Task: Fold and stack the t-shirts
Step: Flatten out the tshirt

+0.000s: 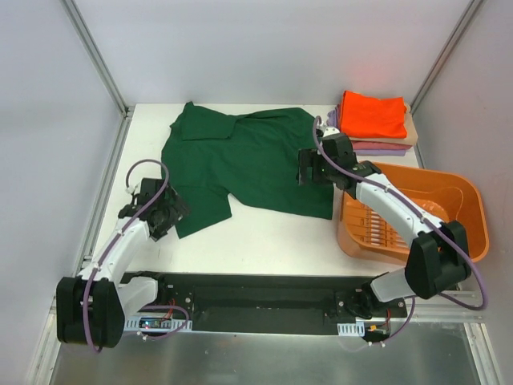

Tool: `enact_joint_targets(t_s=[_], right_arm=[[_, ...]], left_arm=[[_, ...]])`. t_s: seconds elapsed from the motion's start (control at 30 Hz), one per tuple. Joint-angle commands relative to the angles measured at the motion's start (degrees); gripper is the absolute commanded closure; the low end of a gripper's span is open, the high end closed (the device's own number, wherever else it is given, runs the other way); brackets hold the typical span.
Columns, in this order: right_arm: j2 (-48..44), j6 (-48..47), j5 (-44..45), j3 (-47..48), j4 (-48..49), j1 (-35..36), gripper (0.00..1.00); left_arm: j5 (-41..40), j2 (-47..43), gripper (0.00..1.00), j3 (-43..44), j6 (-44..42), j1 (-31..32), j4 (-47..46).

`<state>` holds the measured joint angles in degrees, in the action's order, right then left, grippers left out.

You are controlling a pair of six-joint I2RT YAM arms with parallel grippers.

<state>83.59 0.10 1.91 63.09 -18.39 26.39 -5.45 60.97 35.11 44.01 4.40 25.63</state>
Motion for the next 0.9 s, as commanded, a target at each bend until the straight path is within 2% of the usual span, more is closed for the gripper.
enact_joint_targets(t_s=[0.0,0.13,0.23,0.33,0.53,0.6,0.63,0.7,0.73,0.77,0.87], right_arm=[[-4.05,1.66,2.83,-1.21,4.41,-0.11,0.04],[-4.58,2.01,2.48,-2.27,5.21,-0.11,0.04],[-4.05,2.1,2.13,-2.27,5.3,-0.2,0.04],[-3.96,2.1,2.31,-2.44,4.95,-0.11,0.04],[-4.14,2.54,1.78,-3.24,5.21,-0.2,0.04],[-4.23,2.36,1.78,-3.32,5.21,-0.11,0.04],[-4.31,2.36,2.04,-3.32,5.03,-0.11,0.04],[-4.66,2.45,2.83,-3.59,5.03,-0.11,0.04],[-4.93,2.45,3.36,-3.76,5.03,-0.2,0.04],[-5.28,2.36,3.88,-3.94,5.03,-0.11,0.04],[-6.33,1.92,5.47,-4.47,5.47,-0.2,0.04]], left_arm=[[2.37,-2.52,0.07,-5.57,5.03,-0.36,2.15],[4.4,-0.59,0.37,-6.73,5.82,-0.1,0.92],[4.57,1.16,0.51,-6.64,5.91,0.52,0.04],[4.49,3.09,0.53,-6.46,5.82,0.95,-0.93],[-1.39,7.67,0.53,-5.58,6.18,1.31,-2.42],[-2.19,8.9,0.57,-4.97,5.74,1.31,-2.95],[-1.5,9.6,0.6,-4.62,5.3,1.4,-3.13],[-0.7,10.92,0.75,-4.44,4.86,1.4,-4.0],[-0.61,11.62,0.96,-4.27,4.6,1.31,-4.18],[-0.87,12.15,1.0,-4.09,4.51,1.31,-4.27],[-2.54,11.63,1.0,-2.43,3.72,1.31,-4.62]])
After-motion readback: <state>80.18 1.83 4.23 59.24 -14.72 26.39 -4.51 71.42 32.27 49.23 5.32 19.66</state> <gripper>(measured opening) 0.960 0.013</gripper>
